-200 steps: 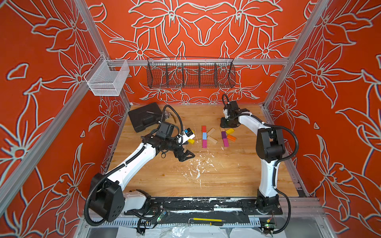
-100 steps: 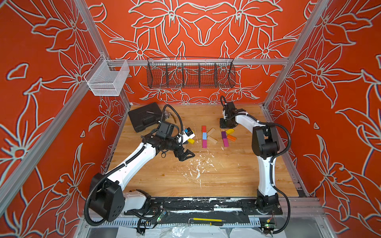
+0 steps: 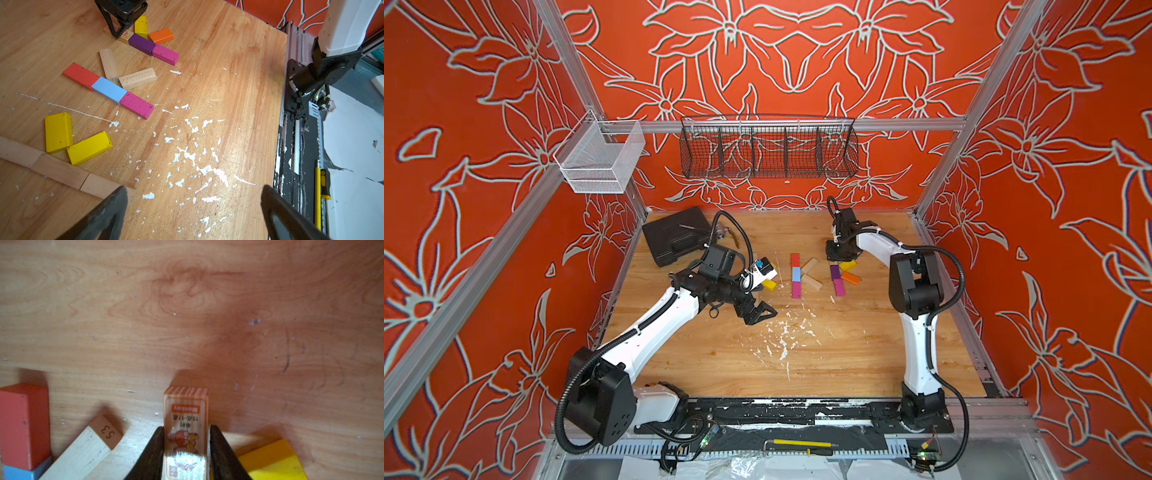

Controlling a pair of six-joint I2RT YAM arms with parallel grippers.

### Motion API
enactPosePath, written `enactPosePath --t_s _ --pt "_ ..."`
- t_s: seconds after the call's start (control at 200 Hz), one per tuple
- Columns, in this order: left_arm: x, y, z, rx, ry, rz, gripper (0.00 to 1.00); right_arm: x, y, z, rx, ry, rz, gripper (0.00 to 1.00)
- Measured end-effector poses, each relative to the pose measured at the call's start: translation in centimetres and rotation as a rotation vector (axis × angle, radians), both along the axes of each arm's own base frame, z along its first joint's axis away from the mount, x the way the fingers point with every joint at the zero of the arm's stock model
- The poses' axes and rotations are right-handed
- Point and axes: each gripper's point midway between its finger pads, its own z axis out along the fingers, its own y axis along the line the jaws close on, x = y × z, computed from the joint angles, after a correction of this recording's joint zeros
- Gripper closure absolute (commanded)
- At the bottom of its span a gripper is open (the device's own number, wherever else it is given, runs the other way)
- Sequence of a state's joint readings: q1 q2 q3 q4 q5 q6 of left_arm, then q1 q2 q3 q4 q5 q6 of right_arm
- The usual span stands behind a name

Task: Assemble the letter k with building blocks
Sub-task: Adjust the building block at the center of the board.

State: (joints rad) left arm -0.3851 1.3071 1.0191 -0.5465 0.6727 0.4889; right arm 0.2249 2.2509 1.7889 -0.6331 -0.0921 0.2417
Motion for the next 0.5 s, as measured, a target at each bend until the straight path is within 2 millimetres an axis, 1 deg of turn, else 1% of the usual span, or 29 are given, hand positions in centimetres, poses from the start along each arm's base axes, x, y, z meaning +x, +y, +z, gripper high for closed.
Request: enactPosePath --t_s 0.26,0.5 --pt "0.0 0.0 -0.1 0.0 0.005 0.002 0.02 -0.1 0.0 0.0 0.001 0.005 -0.004 0.51" --pt "0.0 0.1 -0.2 0.005 0.007 0.005 0.03 0.2 0.1 1.0 0.006 -0.011 -0.004 0.47"
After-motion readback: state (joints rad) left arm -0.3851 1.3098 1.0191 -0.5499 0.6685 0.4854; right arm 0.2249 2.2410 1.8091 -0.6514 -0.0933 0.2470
